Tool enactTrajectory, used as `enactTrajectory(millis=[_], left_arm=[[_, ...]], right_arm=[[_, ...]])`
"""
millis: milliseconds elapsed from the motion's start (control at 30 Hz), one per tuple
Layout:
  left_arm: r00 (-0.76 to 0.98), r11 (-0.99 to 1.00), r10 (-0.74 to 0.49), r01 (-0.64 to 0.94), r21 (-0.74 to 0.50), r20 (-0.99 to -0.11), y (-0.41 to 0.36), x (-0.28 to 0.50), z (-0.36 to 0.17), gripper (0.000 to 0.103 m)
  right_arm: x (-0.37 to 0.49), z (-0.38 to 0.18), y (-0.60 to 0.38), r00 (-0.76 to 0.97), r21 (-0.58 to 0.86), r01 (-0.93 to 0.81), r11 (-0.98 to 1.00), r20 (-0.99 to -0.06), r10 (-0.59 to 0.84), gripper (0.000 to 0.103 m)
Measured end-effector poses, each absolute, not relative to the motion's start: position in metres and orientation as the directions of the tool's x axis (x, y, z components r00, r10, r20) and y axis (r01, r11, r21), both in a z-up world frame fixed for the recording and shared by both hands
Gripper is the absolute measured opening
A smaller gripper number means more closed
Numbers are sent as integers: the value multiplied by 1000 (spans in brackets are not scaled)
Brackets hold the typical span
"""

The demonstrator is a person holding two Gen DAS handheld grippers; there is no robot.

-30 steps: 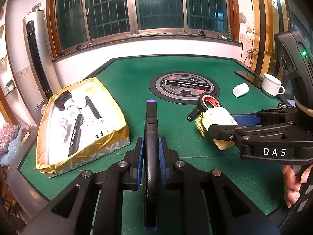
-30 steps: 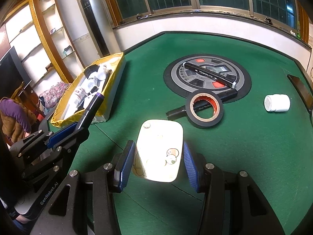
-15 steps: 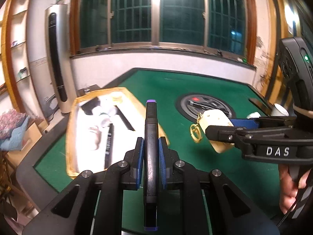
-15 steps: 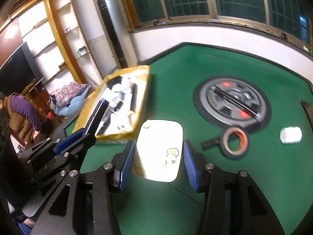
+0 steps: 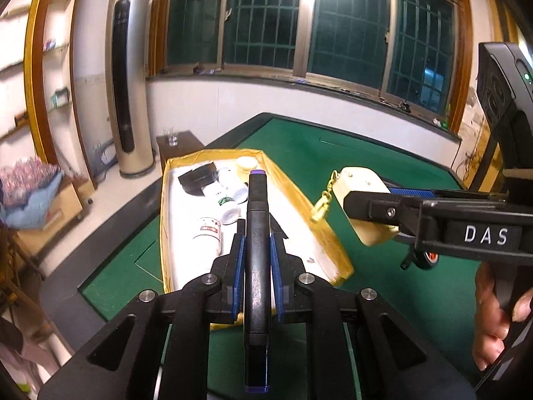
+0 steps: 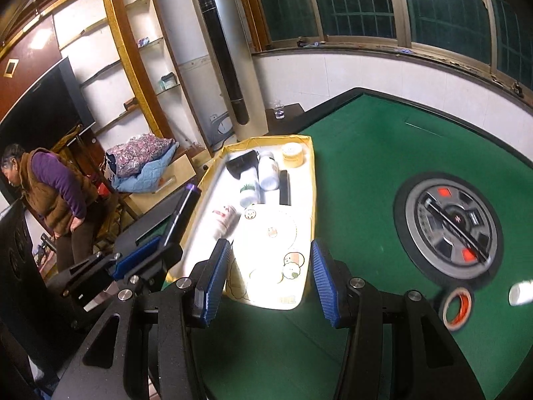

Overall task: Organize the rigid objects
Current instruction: 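Lower the card and marker into the tray and open both grippers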

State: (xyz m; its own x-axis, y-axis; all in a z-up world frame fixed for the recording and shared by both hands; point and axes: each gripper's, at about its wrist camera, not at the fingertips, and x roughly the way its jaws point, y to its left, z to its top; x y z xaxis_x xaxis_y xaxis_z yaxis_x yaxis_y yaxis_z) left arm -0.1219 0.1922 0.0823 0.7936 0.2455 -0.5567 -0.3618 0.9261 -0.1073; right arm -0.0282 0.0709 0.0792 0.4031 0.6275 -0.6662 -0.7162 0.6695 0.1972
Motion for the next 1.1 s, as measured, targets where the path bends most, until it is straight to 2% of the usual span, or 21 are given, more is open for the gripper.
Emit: enactTrajectory(millis=[367, 833, 1100], left_arm=[[715, 871, 228, -453, -190, -661, 262, -82, 53, 13], [624, 845, 240, -511, -157, -743, 279, -69, 30, 13], [593, 848, 233, -513, -138, -771, 273, -71, 26, 13]], right_arm=[[20, 64, 137, 386, 180, -702, 689, -717, 581, 45], [44, 25, 174, 354, 114, -687, 718, -810, 467, 45], [43, 23, 165, 295, 161, -699, 697, -822, 486, 48]])
